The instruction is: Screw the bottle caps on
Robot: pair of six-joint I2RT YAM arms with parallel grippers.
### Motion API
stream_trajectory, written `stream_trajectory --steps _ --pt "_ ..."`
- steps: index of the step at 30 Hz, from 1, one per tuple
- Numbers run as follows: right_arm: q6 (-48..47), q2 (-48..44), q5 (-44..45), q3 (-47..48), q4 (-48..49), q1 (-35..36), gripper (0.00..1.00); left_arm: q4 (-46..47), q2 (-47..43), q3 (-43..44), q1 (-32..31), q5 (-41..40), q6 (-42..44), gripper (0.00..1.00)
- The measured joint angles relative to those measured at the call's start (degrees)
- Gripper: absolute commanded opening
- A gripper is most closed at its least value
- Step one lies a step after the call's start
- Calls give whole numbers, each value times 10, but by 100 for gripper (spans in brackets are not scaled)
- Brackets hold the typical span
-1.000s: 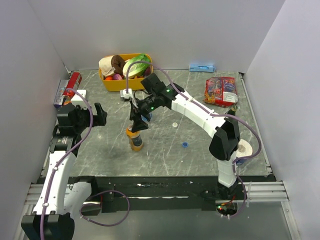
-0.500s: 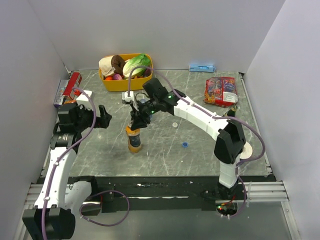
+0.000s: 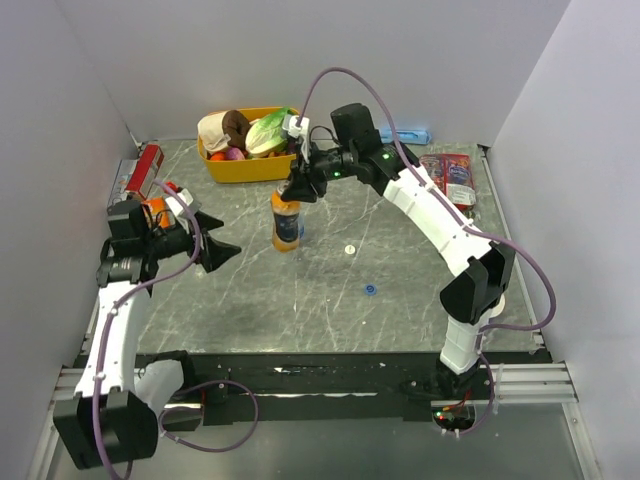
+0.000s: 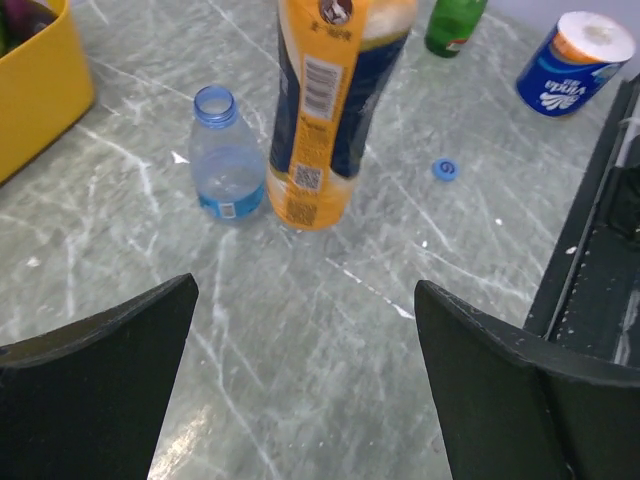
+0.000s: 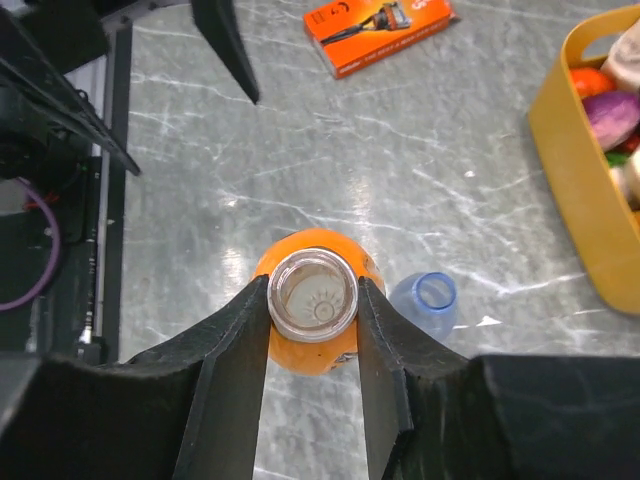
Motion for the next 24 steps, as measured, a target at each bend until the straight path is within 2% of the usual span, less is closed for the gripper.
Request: stream_trajectory --steps 8,24 --pt "61 6 -25 22 7 5 8 120 25 -13 -47 6 -62 96" --pt "158 9 -86 47 76 5 7 174 117 -3 -180 -45 -75 96"
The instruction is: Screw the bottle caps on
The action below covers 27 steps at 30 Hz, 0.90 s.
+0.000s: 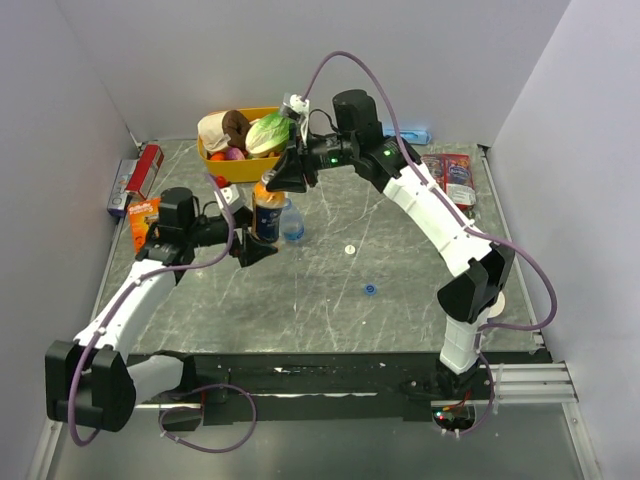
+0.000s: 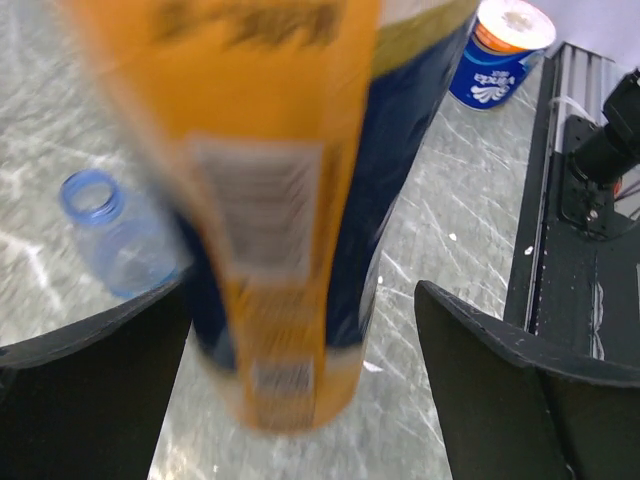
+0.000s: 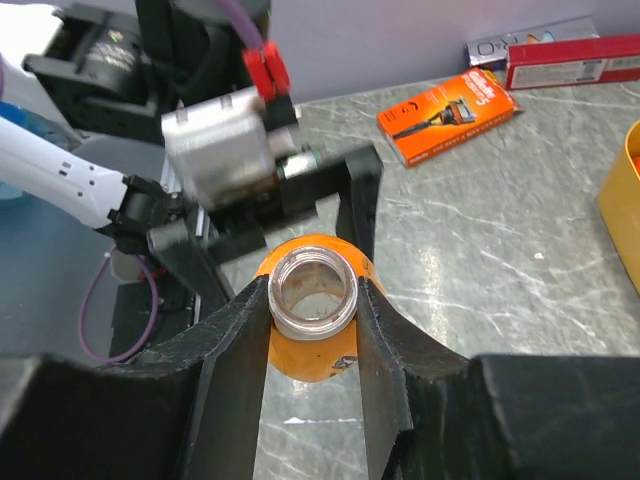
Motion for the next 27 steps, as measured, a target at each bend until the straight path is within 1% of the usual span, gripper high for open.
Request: stream_trajectory --steps 2,3,4,6,7,9,10,12,13,15,16,18,21,23,24,27 --pt "8 3 -4 0 8 0 7 14 11 0 -16 -5 0 99" --pt "11 5 -6 0 10 0 7 22 18 0 -23 -8 -1 98" --pt "14 5 -7 0 11 0 7 28 22 0 -27 -11 -2 93" --pt "19 7 -12 0 13 0 7 43 34 1 -33 -15 -5 88" --pt "21 7 -14 0 14 0 7 50 38 1 -35 -17 -7 82" --pt "25 7 -18 0 18 0 7 61 47 2 -37 -22 -13 77" --pt "26 7 -19 0 19 0 7 65 50 2 -37 -24 -15 71" --pt "25 7 -17 0 23 0 9 70 53 2 -37 -27 -19 63" --pt "25 7 -16 0 25 0 17 73 53 2 -37 -28 -21 55" --pt "24 7 -16 0 28 -1 35 82 53 2 -38 -32 -24 52" --pt "23 7 -16 0 30 -1 51 85 53 2 -39 -35 -25 50" --pt "16 7 -11 0 26 -2 66 85 53 2 -40 -41 -21 47" --pt "-12 6 5 9 -9 -11 74 85 50 2 -41 -63 -7 39" --pt "-42 1 14 10 -37 -31 75 79 43 1 -40 -80 10 37" --pt "-64 -4 20 10 -56 -46 75 75 37 0 -40 -89 20 31" --pt "-154 -30 47 -7 -110 -102 73 66 11 -3 -40 -111 43 1"
